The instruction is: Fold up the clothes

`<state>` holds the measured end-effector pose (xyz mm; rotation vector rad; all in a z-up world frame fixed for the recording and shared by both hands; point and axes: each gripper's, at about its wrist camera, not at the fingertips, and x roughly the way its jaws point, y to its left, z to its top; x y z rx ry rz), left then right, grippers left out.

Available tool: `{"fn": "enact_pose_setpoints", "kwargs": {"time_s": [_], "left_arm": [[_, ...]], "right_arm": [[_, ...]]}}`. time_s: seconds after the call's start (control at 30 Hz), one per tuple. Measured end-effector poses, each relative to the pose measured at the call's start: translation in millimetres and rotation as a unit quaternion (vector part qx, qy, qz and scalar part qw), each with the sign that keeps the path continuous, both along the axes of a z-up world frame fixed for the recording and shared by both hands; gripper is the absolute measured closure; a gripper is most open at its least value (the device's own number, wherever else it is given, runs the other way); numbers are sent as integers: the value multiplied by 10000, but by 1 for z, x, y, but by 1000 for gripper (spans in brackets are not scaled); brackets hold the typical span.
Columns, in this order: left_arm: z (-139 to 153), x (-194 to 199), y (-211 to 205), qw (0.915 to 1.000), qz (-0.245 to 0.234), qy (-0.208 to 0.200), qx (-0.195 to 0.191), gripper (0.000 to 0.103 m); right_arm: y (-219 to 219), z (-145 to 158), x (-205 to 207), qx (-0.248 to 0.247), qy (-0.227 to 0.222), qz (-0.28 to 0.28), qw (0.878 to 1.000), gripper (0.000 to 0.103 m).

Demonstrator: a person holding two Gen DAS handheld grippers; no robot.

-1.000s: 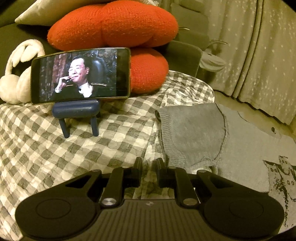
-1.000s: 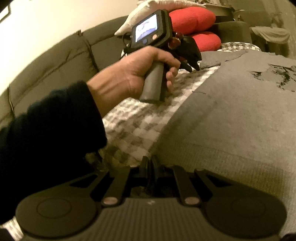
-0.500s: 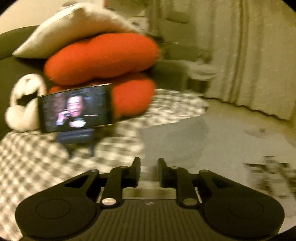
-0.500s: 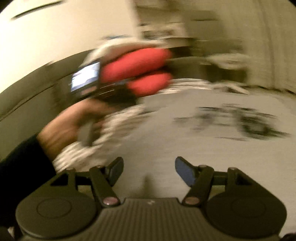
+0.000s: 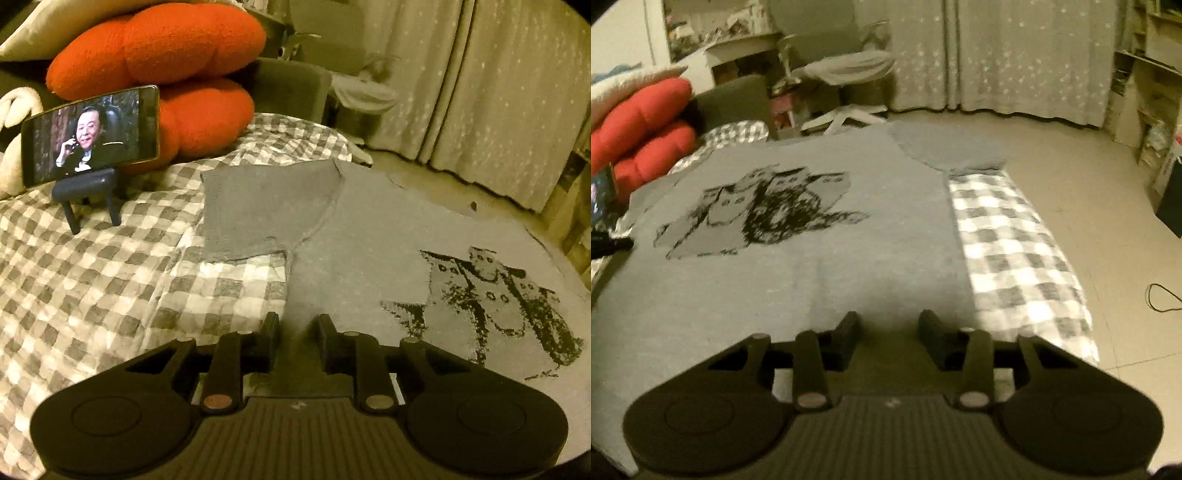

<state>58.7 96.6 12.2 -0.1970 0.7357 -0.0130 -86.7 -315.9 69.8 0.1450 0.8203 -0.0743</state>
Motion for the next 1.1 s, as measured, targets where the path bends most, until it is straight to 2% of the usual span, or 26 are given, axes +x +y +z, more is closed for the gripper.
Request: {"fn": "enact_pose_setpoints", "kwargs": {"time_s": [0.2, 0.33, 0.5, 0.57, 0.67, 0.77, 0.87, 0.93, 1.1], "left_arm": [[10, -17, 9, 9990, 192, -85, -387, 83], [10, -24, 9, 9995, 152, -81, -267, 83], [9, -23, 13, 9992, 131, 10, -365, 83], [12, -24, 17, 9990, 172, -75, -408, 83], [12, -25, 19, 9988, 180, -59, -449, 83], [12, -24, 17, 9981, 93, -23, -602, 83], [13, -24, 13, 9985, 48, -41, -550, 83], [11, -23, 10, 9989, 37, 10, -470, 83], [9, -23, 9, 9993, 74, 118, -346, 83]], "right_arm": [[-22, 1, -5, 210, -82, -379, 9990, 70], [-36, 2, -9, 448, -166, -613, 9970, 81], [-54, 4, -15, 743, -272, -904, 9928, 83], [-61, 4, -17, 861, -314, -1020, 9906, 77], [-74, 2, -22, 1090, -331, -1203, 9862, 77], [-69, -1, -22, 1052, -252, -913, 9899, 77], [-60, -2, -22, 1011, -203, -614, 9928, 78], [-53, -3, -19, 812, -131, -517, 9953, 92], [-45, 3, -26, 418, -314, -657, 9965, 95]]}}
